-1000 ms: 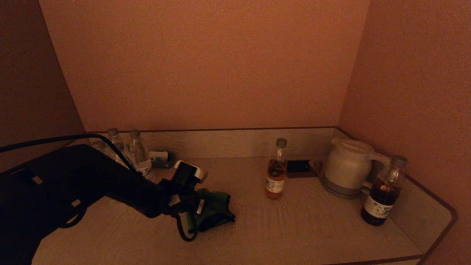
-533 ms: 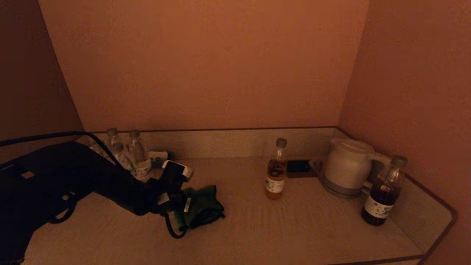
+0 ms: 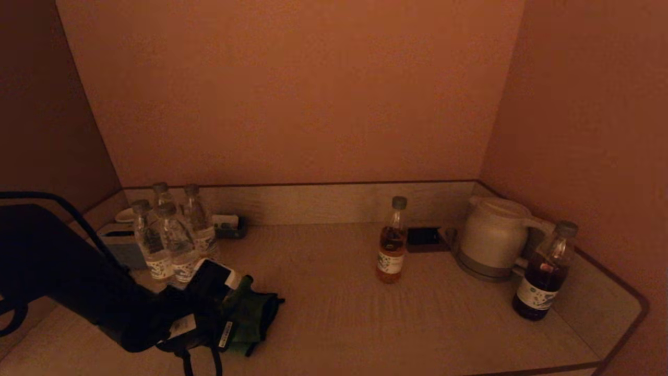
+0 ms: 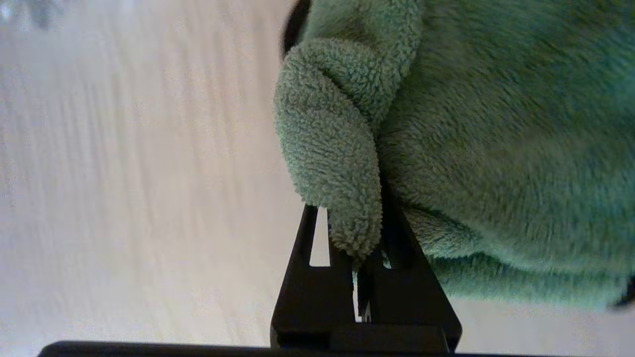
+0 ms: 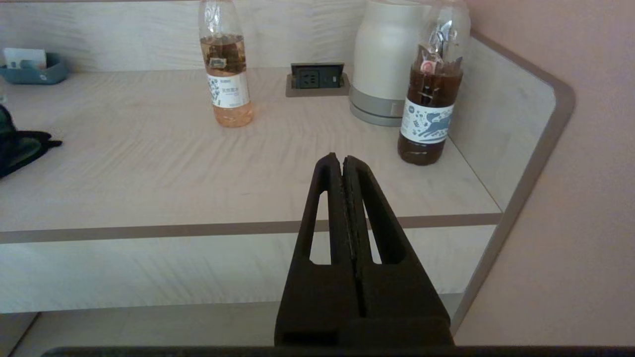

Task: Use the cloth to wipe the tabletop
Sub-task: Sweep the stains on the table

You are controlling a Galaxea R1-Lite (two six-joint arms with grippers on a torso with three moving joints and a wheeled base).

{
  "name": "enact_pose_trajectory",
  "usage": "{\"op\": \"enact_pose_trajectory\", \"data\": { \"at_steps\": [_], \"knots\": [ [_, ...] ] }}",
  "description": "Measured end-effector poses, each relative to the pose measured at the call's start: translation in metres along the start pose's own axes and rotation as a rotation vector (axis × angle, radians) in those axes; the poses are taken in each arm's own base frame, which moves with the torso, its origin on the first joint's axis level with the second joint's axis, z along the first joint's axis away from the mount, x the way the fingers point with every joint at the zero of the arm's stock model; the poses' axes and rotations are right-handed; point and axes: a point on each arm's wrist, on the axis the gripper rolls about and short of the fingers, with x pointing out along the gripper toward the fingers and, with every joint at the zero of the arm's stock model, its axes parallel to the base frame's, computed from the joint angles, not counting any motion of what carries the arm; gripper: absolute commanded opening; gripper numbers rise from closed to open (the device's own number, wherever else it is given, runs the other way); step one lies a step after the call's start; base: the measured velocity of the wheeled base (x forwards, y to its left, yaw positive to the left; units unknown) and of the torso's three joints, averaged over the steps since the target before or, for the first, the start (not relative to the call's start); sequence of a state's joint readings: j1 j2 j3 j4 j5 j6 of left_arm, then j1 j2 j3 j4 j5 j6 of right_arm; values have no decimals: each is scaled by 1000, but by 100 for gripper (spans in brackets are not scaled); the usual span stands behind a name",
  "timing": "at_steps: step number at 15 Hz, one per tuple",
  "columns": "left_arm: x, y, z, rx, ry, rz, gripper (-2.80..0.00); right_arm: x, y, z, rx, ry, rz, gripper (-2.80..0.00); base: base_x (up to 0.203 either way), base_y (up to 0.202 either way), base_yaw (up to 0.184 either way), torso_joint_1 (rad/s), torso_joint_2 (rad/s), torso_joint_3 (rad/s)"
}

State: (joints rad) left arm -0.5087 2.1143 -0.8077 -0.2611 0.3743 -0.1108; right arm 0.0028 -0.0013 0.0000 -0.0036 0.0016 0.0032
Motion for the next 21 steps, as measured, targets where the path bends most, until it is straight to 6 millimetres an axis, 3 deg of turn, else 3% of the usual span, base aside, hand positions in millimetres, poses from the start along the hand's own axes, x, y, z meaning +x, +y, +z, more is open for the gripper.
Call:
{"op": "enact_pose_trajectory", "data": {
  "at_steps": [2, 5, 9, 12, 14, 17, 21],
  "knots": [
    [-13, -22, -3, 21, -22, -42, -280, 0, 0, 0, 0, 0, -1, -280, 0, 0, 0, 0, 0, 0],
    [-23, -53, 14, 53, -100, -101, -280, 0, 0, 0, 0, -1, 0, -280, 0, 0, 0, 0, 0, 0],
    [-23, -78, 35, 86, -160, -141, -280, 0, 0, 0, 0, 0, 0, -280, 0, 0, 0, 0, 0, 0],
    [-19, -101, 71, 89, -253, -174, -280, 0, 0, 0, 0, 0, 0, -280, 0, 0, 0, 0, 0, 0],
    [-14, -117, 100, 75, -307, -190, -280, 0, 0, 0, 0, -1, 0, -280, 0, 0, 0, 0, 0, 0],
    [2, -135, 127, 67, -329, -189, -280, 0, 0, 0, 0, -1, 0, -280, 0, 0, 0, 0, 0, 0],
    [30, -142, 133, 71, -278, -158, -280, 0, 0, 0, 0, -1, 0, -280, 0, 0, 0, 0, 0, 0]
  ]
}}
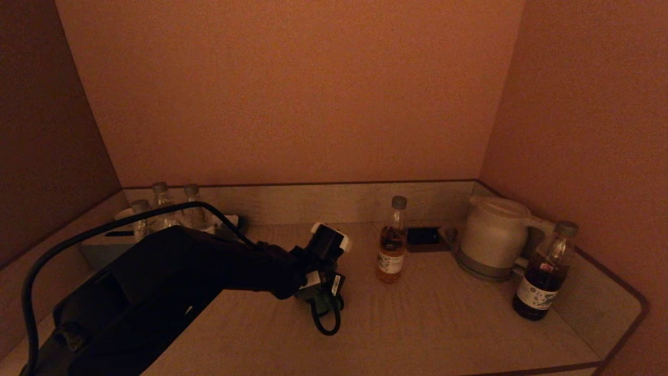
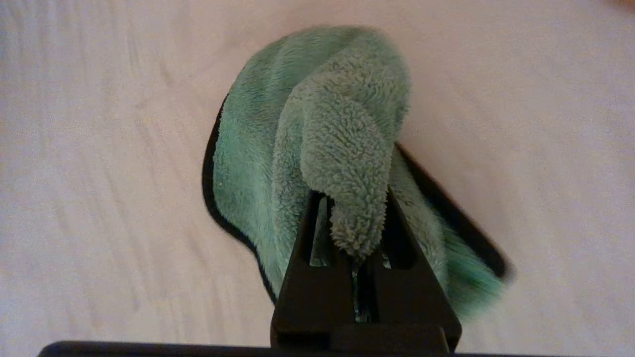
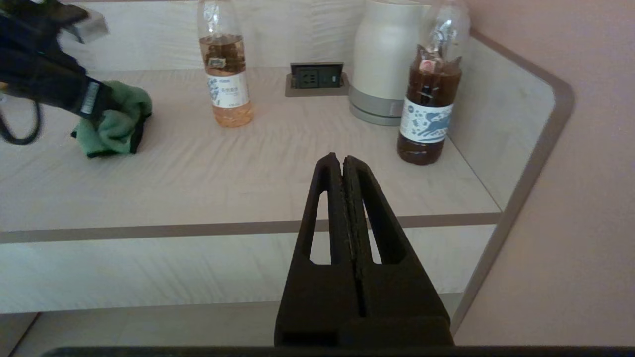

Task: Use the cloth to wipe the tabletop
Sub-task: Sweep the stains on the table

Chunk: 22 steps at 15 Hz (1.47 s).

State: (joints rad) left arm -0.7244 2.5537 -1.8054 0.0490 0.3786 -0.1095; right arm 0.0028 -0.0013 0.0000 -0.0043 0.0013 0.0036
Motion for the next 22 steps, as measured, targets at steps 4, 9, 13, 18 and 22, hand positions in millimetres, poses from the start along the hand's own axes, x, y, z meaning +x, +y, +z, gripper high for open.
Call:
{"op": "enact_pose_trajectory", "data": {
  "at_steps": [4, 9, 13, 18, 22],
  "knots": [
    [33, 63, -18, -77, 103, 189, -280, 0, 0, 0, -1, 0, 0, -280, 0, 0, 0, 0, 0, 0],
    [23, 129, -55, -195, 255, 322, -280, 0, 0, 0, -1, -1, 0, -280, 0, 0, 0, 0, 0, 0],
    [-13, 151, -73, -226, 329, 349, -280, 0, 0, 0, -1, 0, 0, -280, 0, 0, 0, 0, 0, 0],
    [-66, 116, -86, -163, 308, 284, -280, 0, 0, 0, -2, 0, 0, -280, 0, 0, 0, 0, 0, 0],
    [-94, 43, -100, -57, 288, 168, -280, 0, 0, 0, -1, 0, 0, -280, 0, 0, 0, 0, 0, 0]
  ]
}}
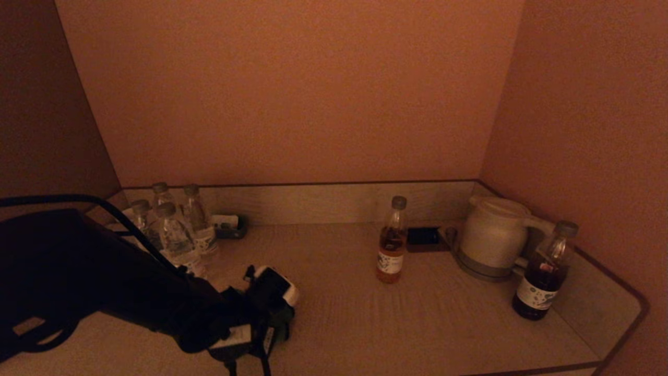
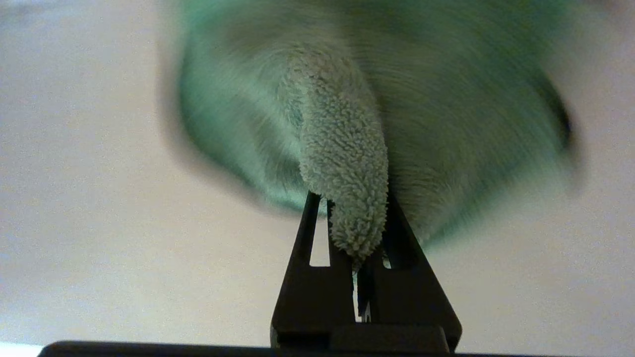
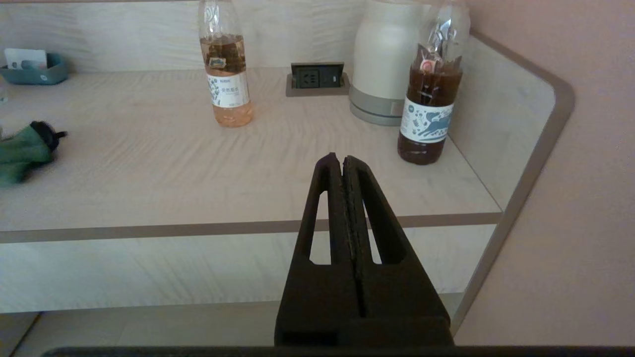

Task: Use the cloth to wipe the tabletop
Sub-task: Sweep the stains on the table

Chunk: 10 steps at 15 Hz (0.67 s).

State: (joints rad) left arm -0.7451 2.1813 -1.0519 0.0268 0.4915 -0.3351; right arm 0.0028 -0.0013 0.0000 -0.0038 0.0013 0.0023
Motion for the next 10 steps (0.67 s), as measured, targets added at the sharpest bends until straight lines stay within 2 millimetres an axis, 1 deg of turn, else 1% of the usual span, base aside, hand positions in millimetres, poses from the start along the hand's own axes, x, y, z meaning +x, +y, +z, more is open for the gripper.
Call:
{"op": "enact_pose_trajectory", "data": {
  "at_steps": [1, 3, 4, 5, 6, 8, 10],
  "knots": [
    [-7, -21, -6, 39, -12, -32, -280, 0, 0, 0, 0, 0, -1, -280, 0, 0, 0, 0, 0, 0],
    [-17, -49, -16, 106, -34, -77, -280, 0, 0, 0, 0, 0, 0, -280, 0, 0, 0, 0, 0, 0],
    [-20, -58, -19, 127, -40, -93, -280, 0, 0, 0, -1, 0, 0, -280, 0, 0, 0, 0, 0, 0],
    [-21, -61, -21, 141, -42, -97, -280, 0, 0, 0, 0, 0, 0, -280, 0, 0, 0, 0, 0, 0],
    [-22, -66, -17, 155, -54, -107, -280, 0, 0, 0, 0, 0, 1, -280, 0, 0, 0, 0, 0, 0],
    [-27, -81, 2, 153, -120, -143, -280, 0, 0, 0, 0, -1, 0, -280, 0, 0, 0, 0, 0, 0],
    [-26, -89, 9, 164, -143, -155, -280, 0, 0, 0, 0, 0, 0, -280, 0, 0, 0, 0, 0, 0]
  ]
}}
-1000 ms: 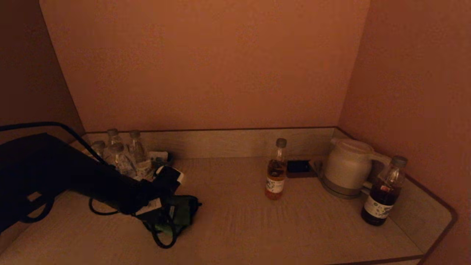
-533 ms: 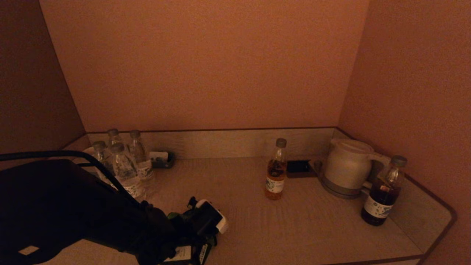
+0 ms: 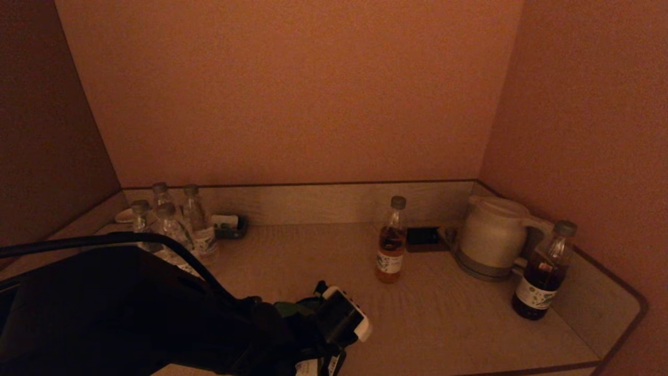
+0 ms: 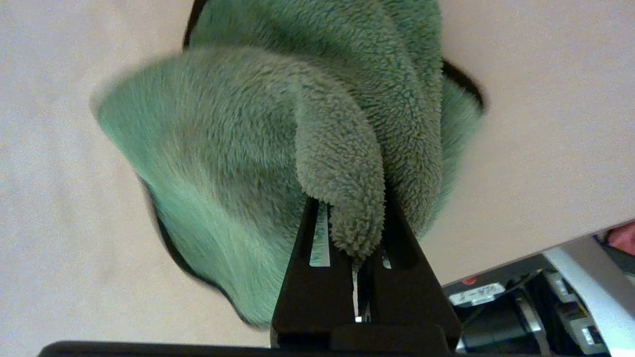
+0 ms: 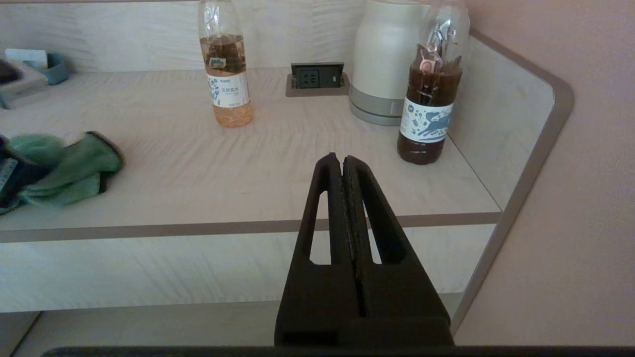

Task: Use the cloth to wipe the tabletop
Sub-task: Sweep the stains on the table

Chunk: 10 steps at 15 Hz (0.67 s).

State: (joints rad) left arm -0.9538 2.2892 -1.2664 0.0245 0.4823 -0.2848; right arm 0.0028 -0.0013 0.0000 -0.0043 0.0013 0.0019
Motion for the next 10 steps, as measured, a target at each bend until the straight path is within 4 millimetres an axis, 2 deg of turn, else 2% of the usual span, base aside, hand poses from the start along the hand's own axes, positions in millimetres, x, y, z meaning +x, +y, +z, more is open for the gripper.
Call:
{"op": "enact_pose_trajectory", "data": {
  "at_steps": [2, 4, 6, 8, 10],
  "knots": [
    [9, -3, 13, -6, -26, -2, -280, 0, 0, 0, 1, -1, 0, -280, 0, 0, 0, 0, 0, 0],
    [18, -7, 49, -61, -122, -14, -280, 0, 0, 0, 1, 0, 0, -280, 0, 0, 0, 0, 0, 0],
    [38, 0, 83, -132, -205, -5, -280, 0, 0, 0, 1, 0, 0, -280, 0, 0, 0, 0, 0, 0],
    [66, 12, 99, -183, -238, 20, -280, 0, 0, 0, 1, 0, 0, -280, 0, 0, 0, 0, 0, 0],
    [92, 24, 99, -210, -233, 50, -280, 0, 0, 0, 1, 0, 0, -280, 0, 0, 0, 0, 0, 0]
  ]
}}
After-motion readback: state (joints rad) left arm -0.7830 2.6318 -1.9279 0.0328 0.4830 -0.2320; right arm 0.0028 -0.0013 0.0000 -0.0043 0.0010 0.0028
